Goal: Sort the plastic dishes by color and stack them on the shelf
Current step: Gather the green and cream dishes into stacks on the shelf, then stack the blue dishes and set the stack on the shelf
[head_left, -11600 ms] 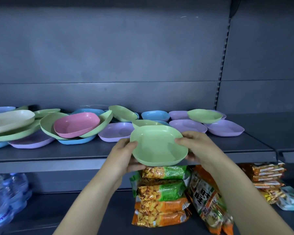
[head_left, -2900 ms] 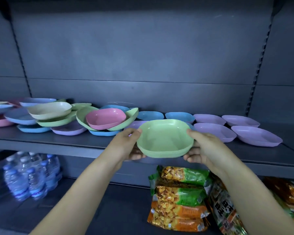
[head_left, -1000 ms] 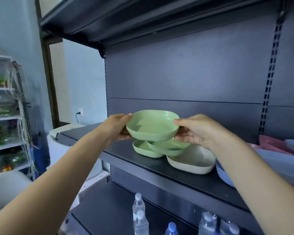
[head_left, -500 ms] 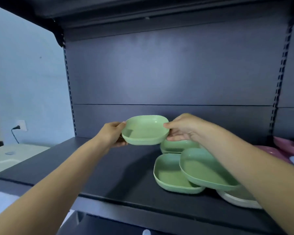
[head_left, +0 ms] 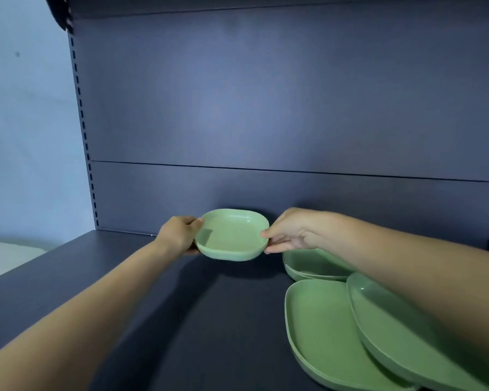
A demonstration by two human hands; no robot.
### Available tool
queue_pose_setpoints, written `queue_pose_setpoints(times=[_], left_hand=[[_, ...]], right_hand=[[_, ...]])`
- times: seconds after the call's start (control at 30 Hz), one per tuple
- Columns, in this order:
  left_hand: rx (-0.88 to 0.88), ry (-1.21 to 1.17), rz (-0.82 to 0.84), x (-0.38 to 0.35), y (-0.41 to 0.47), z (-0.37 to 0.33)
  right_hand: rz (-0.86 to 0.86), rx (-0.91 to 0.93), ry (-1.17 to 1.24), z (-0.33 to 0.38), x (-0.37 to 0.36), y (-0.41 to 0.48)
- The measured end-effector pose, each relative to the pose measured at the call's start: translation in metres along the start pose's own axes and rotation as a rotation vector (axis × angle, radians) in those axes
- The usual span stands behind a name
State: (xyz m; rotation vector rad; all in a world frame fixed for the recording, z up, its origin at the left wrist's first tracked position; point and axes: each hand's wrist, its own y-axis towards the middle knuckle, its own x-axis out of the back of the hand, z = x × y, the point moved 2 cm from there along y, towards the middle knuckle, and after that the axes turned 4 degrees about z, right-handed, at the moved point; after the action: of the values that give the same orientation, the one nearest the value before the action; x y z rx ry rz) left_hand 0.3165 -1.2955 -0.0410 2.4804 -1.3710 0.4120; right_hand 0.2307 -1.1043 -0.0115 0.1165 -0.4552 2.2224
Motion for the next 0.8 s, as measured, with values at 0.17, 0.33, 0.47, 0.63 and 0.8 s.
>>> queue_pose_setpoints(times=[0.17,0.33,0.47,0.63,0.8], left_hand=[[0.043,0.103,0.026,-0.006,0.021,0.017],[0.094,0.194,0.061,-0.014,0.032,0.030],[0.100,0.243,0.073,-0.018,0.036,0.034],[0.054,0.461,0.060,-0.016,0.036,0.033],[-0.023,0.727,0.000,-0.007,0.026,0.015]], right_hand=[[0.053,-0.065,-0.039,-0.010,0.000,0.026],[0.015,-0.080,-0.164,-0.016,0.001,0.040],[-0.003,-0.071,-0.212,-0.021,0.000,0.046],[-0.022,-0.059,-0.266,-0.017,0.001,0.042],[-0.031,0.004,-0.431,-0.011,0.009,0.016]])
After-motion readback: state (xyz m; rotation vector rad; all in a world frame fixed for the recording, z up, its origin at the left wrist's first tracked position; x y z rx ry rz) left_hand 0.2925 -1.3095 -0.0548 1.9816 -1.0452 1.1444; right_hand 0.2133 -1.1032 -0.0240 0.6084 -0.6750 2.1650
